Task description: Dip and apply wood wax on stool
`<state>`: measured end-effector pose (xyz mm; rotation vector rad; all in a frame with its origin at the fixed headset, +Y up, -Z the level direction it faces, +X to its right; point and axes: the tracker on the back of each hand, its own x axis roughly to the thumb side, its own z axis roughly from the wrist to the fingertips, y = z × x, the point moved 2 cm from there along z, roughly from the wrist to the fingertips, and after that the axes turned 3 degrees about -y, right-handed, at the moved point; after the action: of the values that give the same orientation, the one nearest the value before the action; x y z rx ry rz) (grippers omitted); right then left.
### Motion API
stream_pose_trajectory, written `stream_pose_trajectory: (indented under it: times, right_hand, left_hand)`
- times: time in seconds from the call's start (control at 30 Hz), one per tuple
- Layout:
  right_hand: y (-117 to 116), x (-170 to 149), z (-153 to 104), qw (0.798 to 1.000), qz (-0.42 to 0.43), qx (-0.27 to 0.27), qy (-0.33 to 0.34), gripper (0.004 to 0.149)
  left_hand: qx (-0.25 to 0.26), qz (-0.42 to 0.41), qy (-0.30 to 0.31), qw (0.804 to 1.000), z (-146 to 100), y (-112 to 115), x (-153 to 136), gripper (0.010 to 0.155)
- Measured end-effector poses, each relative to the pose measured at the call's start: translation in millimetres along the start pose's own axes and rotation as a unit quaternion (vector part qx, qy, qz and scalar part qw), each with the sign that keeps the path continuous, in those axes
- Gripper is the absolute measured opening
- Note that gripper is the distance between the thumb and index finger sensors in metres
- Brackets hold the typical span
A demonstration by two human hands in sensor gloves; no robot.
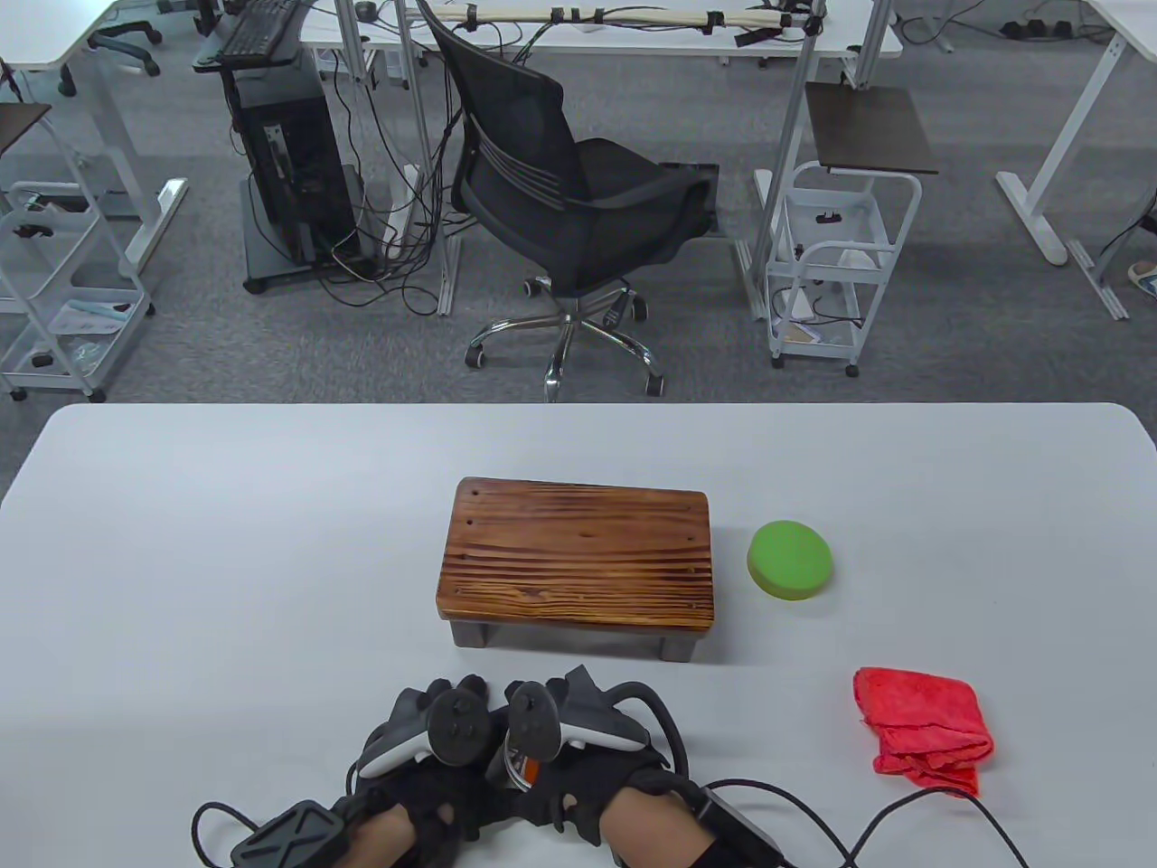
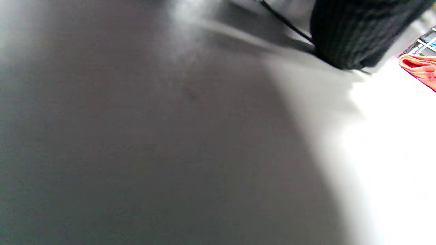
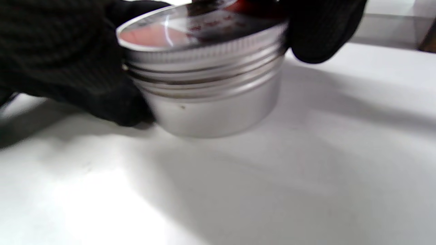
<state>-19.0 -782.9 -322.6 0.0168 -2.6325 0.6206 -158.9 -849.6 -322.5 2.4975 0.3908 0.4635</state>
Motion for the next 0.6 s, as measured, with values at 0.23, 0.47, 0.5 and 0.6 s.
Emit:
stream_pose_trajectory:
  times: [0.23, 0.47, 0.5, 0.6]
  right_hand:
    - [-0.4, 5.5, 1.8, 0.997, -0.026, -0.014, -0.067, 0.102]
    - [-0.2, 6.3, 2.9, 0.999, -0.022, -0.029, -0.039, 0.096]
    - [-0.1, 6.3, 3.1, 0.999, -0.022, -0.030, -0.035, 0.095]
    - [0.6, 6.0, 3.3, 0.999, -0.023, -0.028, -0.015, 0.095]
  left_hand:
    - [-0.001, 0.000, -0.003, 1.000, -0.4, 0.1, -0.9, 0.081]
    - [-0.002, 0.001, 0.000, 1.000, -0.2, 0.5, 0.5, 0.082]
    - [-0.002, 0.001, 0.001, 1.000, -0.3, 0.4, 0.5, 0.082]
    - [-0.001, 0.001, 0.001, 1.000, -0.1, 0.6, 0.6, 0.081]
